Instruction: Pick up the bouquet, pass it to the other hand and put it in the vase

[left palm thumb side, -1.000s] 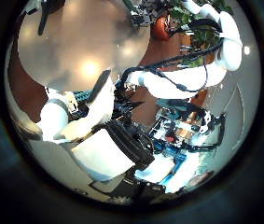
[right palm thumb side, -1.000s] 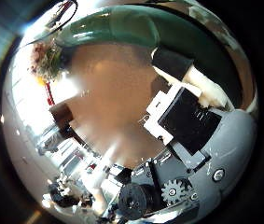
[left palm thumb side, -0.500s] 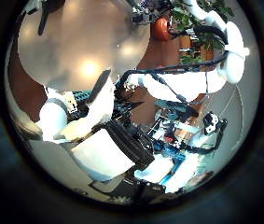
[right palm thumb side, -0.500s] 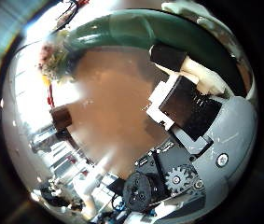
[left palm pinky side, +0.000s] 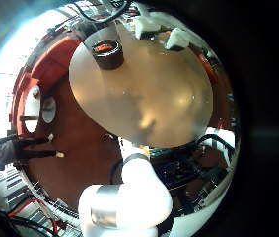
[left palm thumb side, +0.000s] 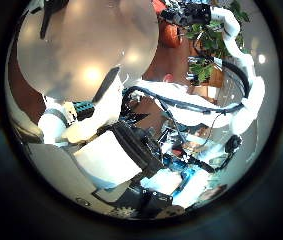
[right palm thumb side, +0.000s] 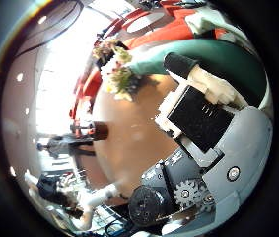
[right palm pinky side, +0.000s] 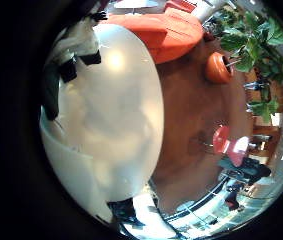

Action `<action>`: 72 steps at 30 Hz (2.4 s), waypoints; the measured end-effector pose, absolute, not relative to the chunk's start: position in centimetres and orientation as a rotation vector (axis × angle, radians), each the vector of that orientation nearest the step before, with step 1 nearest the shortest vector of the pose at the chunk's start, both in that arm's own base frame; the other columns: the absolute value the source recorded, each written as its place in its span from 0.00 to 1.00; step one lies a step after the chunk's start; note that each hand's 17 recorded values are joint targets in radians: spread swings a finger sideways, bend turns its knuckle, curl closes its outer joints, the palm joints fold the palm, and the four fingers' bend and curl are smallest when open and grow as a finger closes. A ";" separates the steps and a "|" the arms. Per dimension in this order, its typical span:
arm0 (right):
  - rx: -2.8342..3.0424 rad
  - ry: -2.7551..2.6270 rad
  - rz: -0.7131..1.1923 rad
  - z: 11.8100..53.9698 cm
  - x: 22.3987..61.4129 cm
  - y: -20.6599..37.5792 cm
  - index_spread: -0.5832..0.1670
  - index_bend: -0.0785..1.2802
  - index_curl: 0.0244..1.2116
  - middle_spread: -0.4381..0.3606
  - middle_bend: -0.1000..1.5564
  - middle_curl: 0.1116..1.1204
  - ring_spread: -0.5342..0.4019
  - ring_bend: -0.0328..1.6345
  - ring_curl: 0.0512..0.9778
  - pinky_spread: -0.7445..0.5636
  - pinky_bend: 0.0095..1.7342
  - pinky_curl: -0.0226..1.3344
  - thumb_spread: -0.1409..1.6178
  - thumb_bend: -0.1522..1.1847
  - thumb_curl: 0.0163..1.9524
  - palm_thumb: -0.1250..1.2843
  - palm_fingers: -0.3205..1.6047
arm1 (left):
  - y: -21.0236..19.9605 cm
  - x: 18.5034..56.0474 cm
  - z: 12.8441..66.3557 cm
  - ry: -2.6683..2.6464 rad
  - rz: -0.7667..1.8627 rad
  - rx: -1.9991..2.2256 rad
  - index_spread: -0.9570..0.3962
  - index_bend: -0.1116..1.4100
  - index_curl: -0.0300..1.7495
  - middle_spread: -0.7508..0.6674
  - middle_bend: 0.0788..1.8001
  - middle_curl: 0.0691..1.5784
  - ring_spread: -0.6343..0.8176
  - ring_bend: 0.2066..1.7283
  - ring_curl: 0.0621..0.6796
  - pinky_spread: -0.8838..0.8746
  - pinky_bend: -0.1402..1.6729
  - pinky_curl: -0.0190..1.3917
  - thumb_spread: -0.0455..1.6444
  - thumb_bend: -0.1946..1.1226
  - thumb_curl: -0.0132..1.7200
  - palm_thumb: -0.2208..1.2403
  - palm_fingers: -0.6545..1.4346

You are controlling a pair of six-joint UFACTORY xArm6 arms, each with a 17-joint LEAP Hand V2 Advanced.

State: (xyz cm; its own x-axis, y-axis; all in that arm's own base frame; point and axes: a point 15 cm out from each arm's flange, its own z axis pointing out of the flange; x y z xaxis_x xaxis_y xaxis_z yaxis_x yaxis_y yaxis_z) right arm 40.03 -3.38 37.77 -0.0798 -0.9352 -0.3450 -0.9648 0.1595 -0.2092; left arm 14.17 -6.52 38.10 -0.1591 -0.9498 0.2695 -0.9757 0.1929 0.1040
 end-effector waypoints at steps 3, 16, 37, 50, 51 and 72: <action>-1.721 1.963 0.190 40.4 37.9 -3.7 0.38 0.88 0.81 0.37 0.87 0.74 0.36 0.89 0.67 0.44 0.86 0.38 0.57 0.15 0.43 0.92 0.75 | -7.3 14.7 38.5 -2.174 0.201 1.836 0.59 0.22 0.28 0.56 0.11 0.23 0.55 0.26 0.08 0.66 0.18 0.23 0.71 0.13 0.20 0.43 0.58; -1.643 1.885 0.310 41.7 35.4 -4.5 0.43 0.90 0.80 0.40 0.89 0.71 0.37 0.90 0.69 0.44 0.83 0.44 0.56 0.13 0.51 0.91 0.75 | -9.0 15.8 39.2 -2.101 0.339 1.831 0.57 0.24 0.31 0.49 0.17 0.26 0.48 0.29 0.08 0.59 0.18 0.21 0.71 0.13 0.21 0.45 0.61; -1.725 2.089 0.468 25.4 37.8 -5.1 0.44 0.86 0.77 0.39 0.87 0.66 0.36 0.88 0.68 0.41 0.78 0.52 0.60 0.08 0.52 0.76 0.72 | -9.0 15.2 38.9 -2.119 0.297 1.801 0.57 0.23 0.34 0.48 0.17 0.28 0.47 0.31 0.06 0.58 0.20 0.22 0.71 0.13 0.21 0.45 0.60; -1.934 2.233 0.458 21.9 37.3 -7.9 0.33 0.47 0.57 0.39 0.62 0.50 0.42 0.69 0.51 0.50 0.54 0.39 0.63 0.08 0.35 0.60 0.21 | -9.0 14.5 38.9 -2.116 0.280 1.785 0.57 0.23 0.35 0.49 0.16 0.29 0.47 0.32 0.05 0.58 0.20 0.22 0.71 0.13 0.21 0.45 0.59; -1.947 2.252 0.446 21.9 37.3 -7.9 0.34 0.46 0.56 0.40 0.60 0.48 0.43 0.68 0.49 0.53 0.53 0.38 0.63 0.08 0.34 0.59 0.21 | -9.1 14.6 38.9 -2.115 0.282 1.786 0.57 0.23 0.35 0.49 0.16 0.29 0.47 0.32 0.05 0.58 0.20 0.22 0.71 0.13 0.21 0.45 0.59; -2.030 2.520 0.388 18.8 41.9 -4.1 0.49 0.31 0.42 0.48 0.52 0.41 0.48 0.64 0.41 0.59 0.44 0.27 0.65 0.09 0.24 0.51 0.31 | -9.1 14.6 38.8 -2.114 0.280 1.782 0.57 0.21 0.36 0.49 0.16 0.30 0.48 0.32 0.04 0.59 0.20 0.22 0.71 0.13 0.21 0.44 0.59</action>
